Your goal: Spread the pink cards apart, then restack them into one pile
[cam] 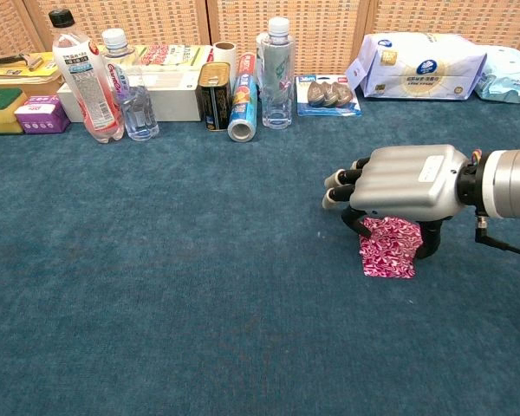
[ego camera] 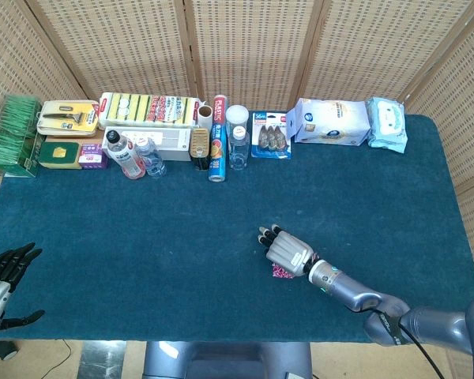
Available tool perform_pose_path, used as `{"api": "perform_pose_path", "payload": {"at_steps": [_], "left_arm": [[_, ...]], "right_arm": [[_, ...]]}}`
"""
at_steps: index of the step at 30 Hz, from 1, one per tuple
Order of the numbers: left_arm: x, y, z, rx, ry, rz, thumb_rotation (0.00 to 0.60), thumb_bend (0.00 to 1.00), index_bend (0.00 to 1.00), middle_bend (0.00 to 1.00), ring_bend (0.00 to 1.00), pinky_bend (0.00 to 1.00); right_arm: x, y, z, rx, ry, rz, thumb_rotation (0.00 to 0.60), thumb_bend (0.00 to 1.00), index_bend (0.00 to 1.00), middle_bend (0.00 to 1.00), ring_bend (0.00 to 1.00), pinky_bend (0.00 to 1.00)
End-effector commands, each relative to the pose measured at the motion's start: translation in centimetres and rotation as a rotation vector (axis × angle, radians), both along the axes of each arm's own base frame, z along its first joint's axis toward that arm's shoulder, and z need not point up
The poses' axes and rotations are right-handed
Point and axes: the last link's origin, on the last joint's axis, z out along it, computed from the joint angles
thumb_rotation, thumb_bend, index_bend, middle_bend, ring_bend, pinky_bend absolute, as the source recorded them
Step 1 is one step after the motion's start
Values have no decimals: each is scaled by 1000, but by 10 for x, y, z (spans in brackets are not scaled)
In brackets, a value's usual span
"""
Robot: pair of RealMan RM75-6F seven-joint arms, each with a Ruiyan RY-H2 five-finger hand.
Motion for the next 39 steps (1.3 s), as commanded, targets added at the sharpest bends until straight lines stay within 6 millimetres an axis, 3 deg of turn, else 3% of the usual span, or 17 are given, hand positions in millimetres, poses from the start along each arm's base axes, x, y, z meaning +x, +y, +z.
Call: {"api": "perform_pose_path", "payload": {"at_steps": [1, 39], "left_arm": [[0, 0, 0, 1, 0, 1, 600, 47, 0, 0, 0, 20], [0, 1, 0, 0, 1, 1, 600, 47, 0, 0, 0, 20]], "right_arm": [[1, 0, -1, 4, 6, 7, 600, 105, 455, 156, 72, 183], [6, 3, -4, 52, 98, 99, 600, 105, 425, 156, 76, 223]]}}
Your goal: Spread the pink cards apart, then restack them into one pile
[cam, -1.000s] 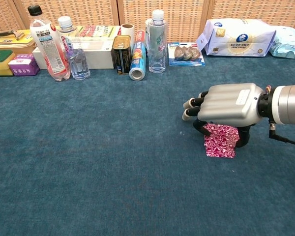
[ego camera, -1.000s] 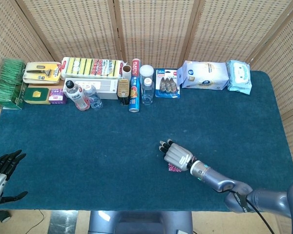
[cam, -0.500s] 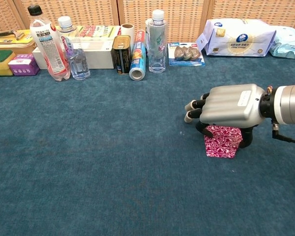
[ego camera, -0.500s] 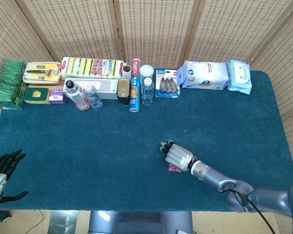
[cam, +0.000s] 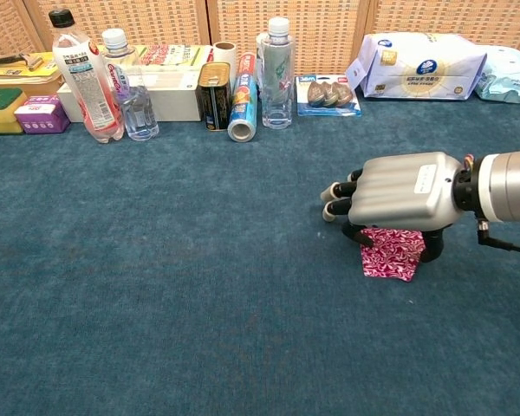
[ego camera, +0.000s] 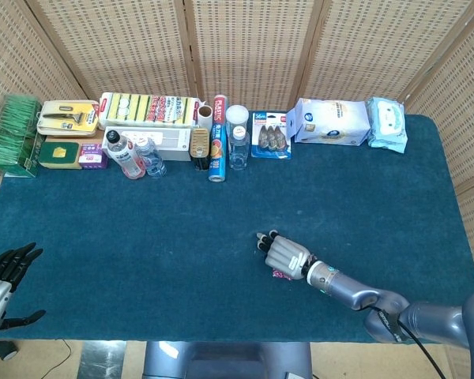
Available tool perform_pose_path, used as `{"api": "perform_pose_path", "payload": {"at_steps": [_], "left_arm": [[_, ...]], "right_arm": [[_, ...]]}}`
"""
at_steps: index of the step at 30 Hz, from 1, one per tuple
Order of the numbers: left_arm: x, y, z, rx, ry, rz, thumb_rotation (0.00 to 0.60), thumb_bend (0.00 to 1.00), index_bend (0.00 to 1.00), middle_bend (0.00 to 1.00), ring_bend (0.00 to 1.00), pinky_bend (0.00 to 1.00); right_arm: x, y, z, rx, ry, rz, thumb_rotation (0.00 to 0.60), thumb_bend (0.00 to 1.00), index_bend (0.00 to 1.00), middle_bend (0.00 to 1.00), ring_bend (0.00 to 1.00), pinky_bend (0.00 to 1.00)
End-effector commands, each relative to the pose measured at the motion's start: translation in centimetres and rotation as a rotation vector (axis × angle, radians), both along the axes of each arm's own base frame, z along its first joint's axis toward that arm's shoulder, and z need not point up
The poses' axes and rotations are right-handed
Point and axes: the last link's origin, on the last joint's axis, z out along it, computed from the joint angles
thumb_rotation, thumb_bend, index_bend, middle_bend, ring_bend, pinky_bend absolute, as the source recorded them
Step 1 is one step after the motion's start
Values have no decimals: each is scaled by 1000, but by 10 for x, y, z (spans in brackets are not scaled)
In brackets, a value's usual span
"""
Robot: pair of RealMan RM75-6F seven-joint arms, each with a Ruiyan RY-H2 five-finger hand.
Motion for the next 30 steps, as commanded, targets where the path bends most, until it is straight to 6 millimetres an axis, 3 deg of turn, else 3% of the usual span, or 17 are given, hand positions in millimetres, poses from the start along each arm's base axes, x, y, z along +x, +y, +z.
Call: {"api": "perform_pose_path", "payload": {"at_steps": [1, 11, 18, 30], "left_arm": [[0, 0, 0, 0, -1, 1, 600, 47, 0, 0, 0, 20], [0, 0, 0, 0, -1, 1, 600, 47, 0, 0, 0, 20], [0, 0, 0, 0, 0, 0, 600, 48, 0, 0, 0, 20], [0, 1, 0, 0, -1, 1, 600, 47, 0, 0, 0, 20]], "right_arm": [[2, -1, -1, 1, 4, 6, 600, 105, 425, 156, 77, 224], [6, -1, -2, 8, 3, 9, 600, 104, 422, 156, 78, 232], [7, -1, 0, 5, -6, 5, 600, 98, 342, 156, 78, 233], [10, 0, 9, -10, -34, 8, 600, 97, 308, 156, 78, 233]]}}
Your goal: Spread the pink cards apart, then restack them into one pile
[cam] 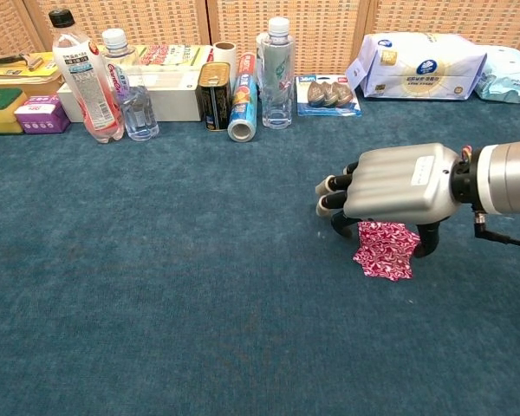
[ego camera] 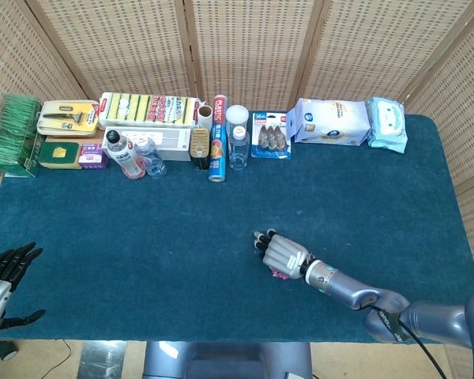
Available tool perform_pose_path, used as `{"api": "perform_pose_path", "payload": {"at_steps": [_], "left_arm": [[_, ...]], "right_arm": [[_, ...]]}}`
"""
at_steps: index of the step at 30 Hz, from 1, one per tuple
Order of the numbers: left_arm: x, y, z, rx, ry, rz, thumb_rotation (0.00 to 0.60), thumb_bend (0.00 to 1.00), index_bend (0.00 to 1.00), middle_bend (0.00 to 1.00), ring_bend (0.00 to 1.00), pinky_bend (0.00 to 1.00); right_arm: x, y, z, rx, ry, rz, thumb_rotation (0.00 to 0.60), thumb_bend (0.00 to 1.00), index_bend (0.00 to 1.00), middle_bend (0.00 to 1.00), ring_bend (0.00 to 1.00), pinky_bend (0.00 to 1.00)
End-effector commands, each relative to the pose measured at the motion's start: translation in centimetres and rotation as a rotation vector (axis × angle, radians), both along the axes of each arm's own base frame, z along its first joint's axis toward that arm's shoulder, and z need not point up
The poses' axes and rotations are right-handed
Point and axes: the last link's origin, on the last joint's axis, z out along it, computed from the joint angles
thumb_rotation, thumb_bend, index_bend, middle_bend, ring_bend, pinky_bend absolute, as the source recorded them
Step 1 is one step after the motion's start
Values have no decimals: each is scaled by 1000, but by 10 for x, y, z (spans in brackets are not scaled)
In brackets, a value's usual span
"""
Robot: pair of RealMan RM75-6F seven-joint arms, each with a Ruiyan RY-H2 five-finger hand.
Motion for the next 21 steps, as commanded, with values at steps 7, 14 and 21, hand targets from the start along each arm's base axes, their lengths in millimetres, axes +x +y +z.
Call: {"api": "perform_pose_path", "payload": {"at_steps": [7, 14, 21], "left_arm": [[0, 0, 1, 3, -3, 1, 600, 47, 0, 0, 0, 20], [0, -3, 3, 10, -6, -6, 600, 47, 0, 0, 0, 20], [-1, -8, 4, 26, 5, -17, 600, 47, 0, 0, 0, 20]], "right_arm": [[6, 3, 23, -38, -82, -14, 600, 90, 229, 149, 84, 246], [2, 5, 79, -156, -273, -87, 600, 70, 193, 133, 89, 236], [-44, 24, 145, -298, -526, -224, 600, 58, 184, 127, 88, 229]]}}
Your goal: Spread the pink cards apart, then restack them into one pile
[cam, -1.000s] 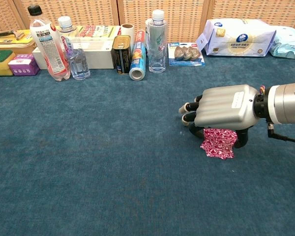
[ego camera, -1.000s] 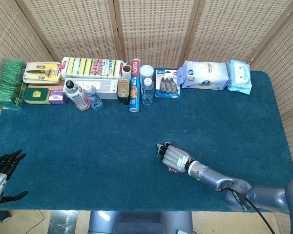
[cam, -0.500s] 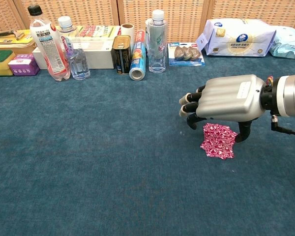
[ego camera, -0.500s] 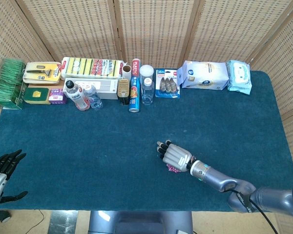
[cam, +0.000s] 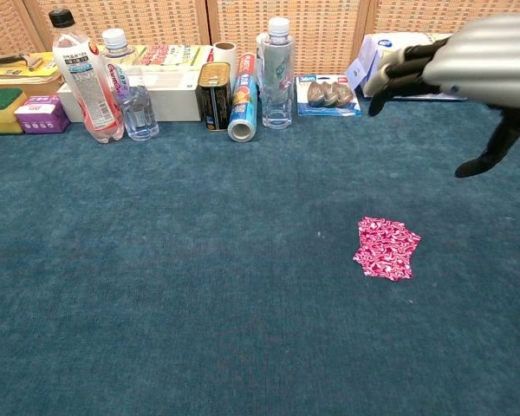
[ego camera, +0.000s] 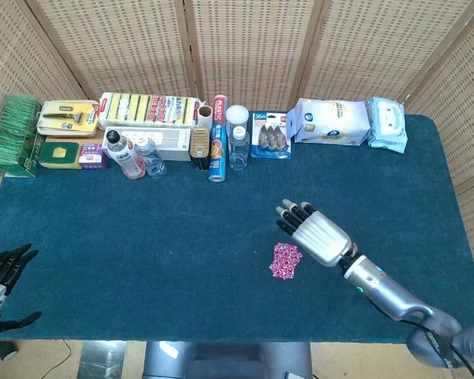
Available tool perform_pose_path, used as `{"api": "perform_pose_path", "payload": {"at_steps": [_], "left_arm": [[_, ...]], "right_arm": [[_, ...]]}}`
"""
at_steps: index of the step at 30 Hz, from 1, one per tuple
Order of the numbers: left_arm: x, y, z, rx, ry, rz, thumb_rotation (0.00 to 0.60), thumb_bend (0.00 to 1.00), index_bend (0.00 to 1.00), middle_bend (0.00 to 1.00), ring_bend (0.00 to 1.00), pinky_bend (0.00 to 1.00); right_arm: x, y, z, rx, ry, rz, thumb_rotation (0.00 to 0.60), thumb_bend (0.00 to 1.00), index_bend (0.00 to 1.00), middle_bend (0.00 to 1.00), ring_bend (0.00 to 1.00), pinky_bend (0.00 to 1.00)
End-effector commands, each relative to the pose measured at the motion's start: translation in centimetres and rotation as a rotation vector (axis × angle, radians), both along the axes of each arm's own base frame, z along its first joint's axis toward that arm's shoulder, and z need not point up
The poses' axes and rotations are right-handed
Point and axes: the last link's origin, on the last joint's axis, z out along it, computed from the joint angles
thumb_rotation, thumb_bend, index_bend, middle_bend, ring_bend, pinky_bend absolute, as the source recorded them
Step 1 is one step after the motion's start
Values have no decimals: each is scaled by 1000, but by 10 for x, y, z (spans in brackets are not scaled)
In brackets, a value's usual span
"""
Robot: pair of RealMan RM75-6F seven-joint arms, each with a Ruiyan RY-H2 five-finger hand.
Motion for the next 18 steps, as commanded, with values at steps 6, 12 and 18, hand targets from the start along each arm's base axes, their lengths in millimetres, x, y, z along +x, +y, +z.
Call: {"api": "perform_pose_path", "payload": {"at_steps": [6, 12, 18], "left_arm": [[-2, -2, 1, 35, 20, 9, 600, 48, 0, 0, 0, 20], [-4, 0, 3, 82, 36, 25, 600, 47, 0, 0, 0, 20], [-5, 3, 3, 139, 61, 42, 600, 48, 0, 0, 0, 20]], "right_arm": [[-81, 35, 74, -172, -271, -183, 600, 23, 179, 110, 61, 185], [-115, 64, 96, -297, -400, -279, 600, 11, 174, 75, 22, 145], [-139, 105, 103, -439, -477, -427, 600, 0, 174, 51, 0, 100]]}}
